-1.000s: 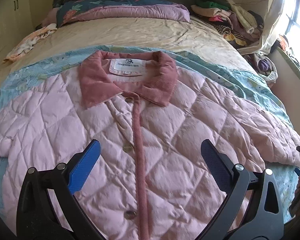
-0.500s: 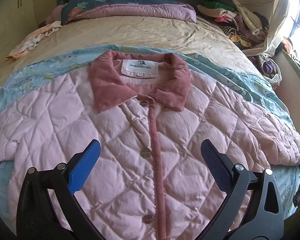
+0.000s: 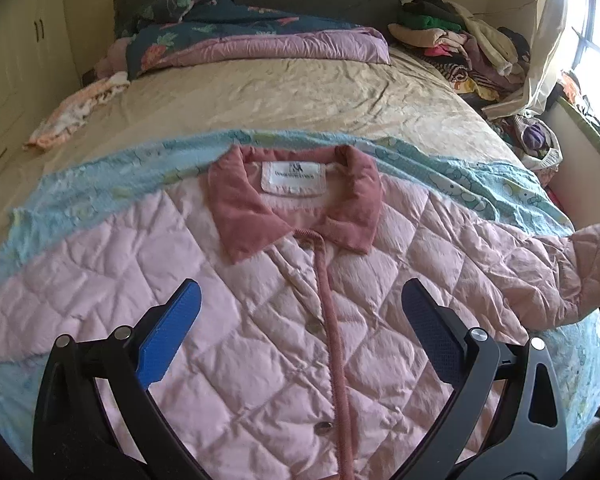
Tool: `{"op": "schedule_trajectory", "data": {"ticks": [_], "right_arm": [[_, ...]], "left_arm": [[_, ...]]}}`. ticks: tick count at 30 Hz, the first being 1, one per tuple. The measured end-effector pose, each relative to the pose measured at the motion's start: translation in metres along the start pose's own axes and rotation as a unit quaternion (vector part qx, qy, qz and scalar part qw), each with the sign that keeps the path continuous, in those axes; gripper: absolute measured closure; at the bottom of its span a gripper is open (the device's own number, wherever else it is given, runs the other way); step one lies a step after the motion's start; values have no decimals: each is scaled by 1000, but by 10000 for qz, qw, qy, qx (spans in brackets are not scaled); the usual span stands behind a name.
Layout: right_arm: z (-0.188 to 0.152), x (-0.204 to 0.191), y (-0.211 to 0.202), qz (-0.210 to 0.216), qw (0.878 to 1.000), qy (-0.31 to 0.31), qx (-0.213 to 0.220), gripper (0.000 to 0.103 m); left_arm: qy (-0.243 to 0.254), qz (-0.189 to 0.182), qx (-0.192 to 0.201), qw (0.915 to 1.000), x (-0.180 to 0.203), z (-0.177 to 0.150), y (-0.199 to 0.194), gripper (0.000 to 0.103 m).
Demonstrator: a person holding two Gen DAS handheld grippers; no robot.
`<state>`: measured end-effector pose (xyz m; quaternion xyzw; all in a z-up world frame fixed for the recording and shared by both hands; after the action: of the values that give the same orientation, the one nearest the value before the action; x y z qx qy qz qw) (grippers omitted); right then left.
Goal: Fold large clothes
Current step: 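Lift the held sleeve with the right tool and carry it across the jacket front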
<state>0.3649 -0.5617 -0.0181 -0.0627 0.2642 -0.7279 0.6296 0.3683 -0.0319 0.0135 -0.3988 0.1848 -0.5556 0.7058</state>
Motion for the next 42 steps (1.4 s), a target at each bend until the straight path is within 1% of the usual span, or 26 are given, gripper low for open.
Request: {"op": "schedule_trajectory", "data": {"ticks": [5, 7, 10, 14, 18, 21, 30, 36, 42], "right_arm": [[17, -49, -21, 192, 9979, -583, 224, 87], [23, -71, -31, 309, 9958, -798, 339, 88], [31, -100, -43, 364, 9916, -1145, 486, 88], [38, -132, -54, 537, 9874, -1368, 581, 88], [38, -161, -63, 613, 9821, -1661, 640, 88], [38, -182, -70, 729, 9776, -1855, 671, 88], [25, -257, -87, 1170, 9622, -2350, 727, 88], [15, -301, -88, 1359, 9524, -2618, 774, 88], [-3, -340, -85, 1635, 9423, -2837, 692, 88]], "left_arm": [[-80, -120, 129, 9998, -8, 13, -19, 9], [-132, -202, 146, 9996, -12, 16, -25, 9], [-175, -277, 134, 9994, -19, 18, -31, 9], [-207, -277, 198, 9992, -30, 22, -39, 9], [-326, -307, 262, 9987, -43, 28, -46, 9], [-399, -338, 328, 9981, -54, 32, -52, 9], [-716, -475, 296, 9959, -85, 35, -57, 9], [-860, -563, 270, 9943, -100, 37, -57, 9], [-971, -624, 318, 9928, -113, 42, -59, 9]]}}
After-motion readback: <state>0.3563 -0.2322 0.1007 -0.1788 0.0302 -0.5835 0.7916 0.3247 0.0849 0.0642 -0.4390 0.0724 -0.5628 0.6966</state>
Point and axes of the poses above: each gripper's, at about its wrist camera, not at the fingertips, and y roughly the way its jaws point, x to its right, z to its top, the point moved 4 cm from there along y, roughly the way its jaws point, and after that the axes turned 14 degrees about -y, right-handed, at the moved point
